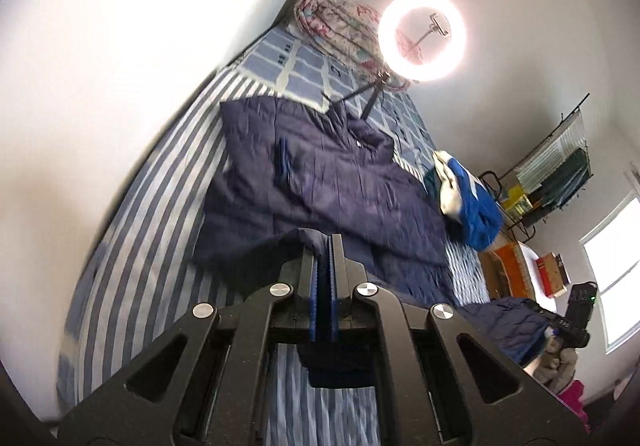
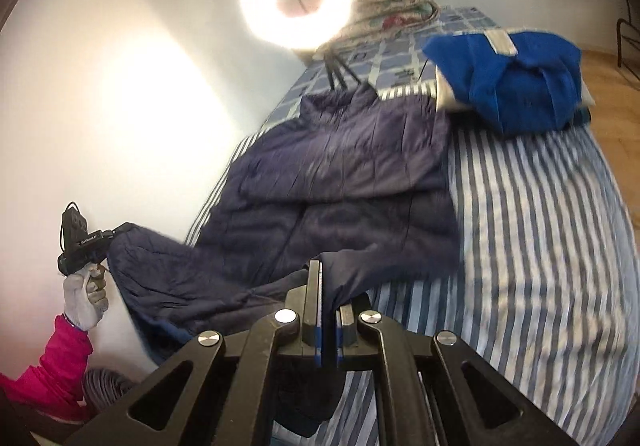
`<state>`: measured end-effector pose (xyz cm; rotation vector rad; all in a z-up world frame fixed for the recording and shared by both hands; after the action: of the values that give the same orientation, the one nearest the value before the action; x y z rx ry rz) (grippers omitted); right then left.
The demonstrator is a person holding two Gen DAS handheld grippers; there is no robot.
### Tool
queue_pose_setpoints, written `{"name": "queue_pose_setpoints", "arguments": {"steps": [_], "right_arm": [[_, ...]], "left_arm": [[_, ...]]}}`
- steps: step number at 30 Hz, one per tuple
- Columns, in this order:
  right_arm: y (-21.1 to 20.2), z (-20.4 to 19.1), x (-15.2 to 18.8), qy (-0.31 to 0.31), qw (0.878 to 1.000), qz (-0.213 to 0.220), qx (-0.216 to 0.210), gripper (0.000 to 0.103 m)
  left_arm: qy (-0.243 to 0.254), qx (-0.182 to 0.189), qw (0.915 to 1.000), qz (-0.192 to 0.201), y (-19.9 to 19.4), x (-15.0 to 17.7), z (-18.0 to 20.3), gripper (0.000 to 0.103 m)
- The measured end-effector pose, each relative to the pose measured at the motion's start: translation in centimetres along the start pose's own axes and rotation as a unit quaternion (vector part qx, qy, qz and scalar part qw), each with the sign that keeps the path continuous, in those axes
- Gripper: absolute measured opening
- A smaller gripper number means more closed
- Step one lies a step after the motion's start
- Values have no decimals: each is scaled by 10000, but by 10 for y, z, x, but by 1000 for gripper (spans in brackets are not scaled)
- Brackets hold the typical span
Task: Fold large clothes
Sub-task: 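Lift the hem with both grippers and fold it toward the collar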
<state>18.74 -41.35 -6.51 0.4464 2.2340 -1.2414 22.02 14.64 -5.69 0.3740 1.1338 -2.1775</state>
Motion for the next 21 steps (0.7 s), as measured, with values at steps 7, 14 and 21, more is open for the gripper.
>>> {"name": "queue_pose_setpoints", "arguments": {"steps": [7,14,21], "right_arm": [[53,32,-72,134,9995,15,299,1],[129,81,-107,331,9972,-221,626,1],[202,130,-110,646,9916,-580,956,1]], "left_arm": [[12,-175,9998,65,78,-57,1,2],[-38,-584,9982,-128,165,-82,-20,2],[-156,-925,9950,-347,228,-78,-54,2]]}}
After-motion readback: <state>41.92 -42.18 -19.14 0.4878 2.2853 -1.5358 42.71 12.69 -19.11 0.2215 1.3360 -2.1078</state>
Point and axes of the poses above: each gripper's, at about its wrist camera, not at the fingertips, and y roughly the way its jaws point, z to its right, x to its underside, the point moved 4 cm from there along y, roughly the way its jaws point, and after that the axes turned 5 degrees about -y, right-handed, at the moved point
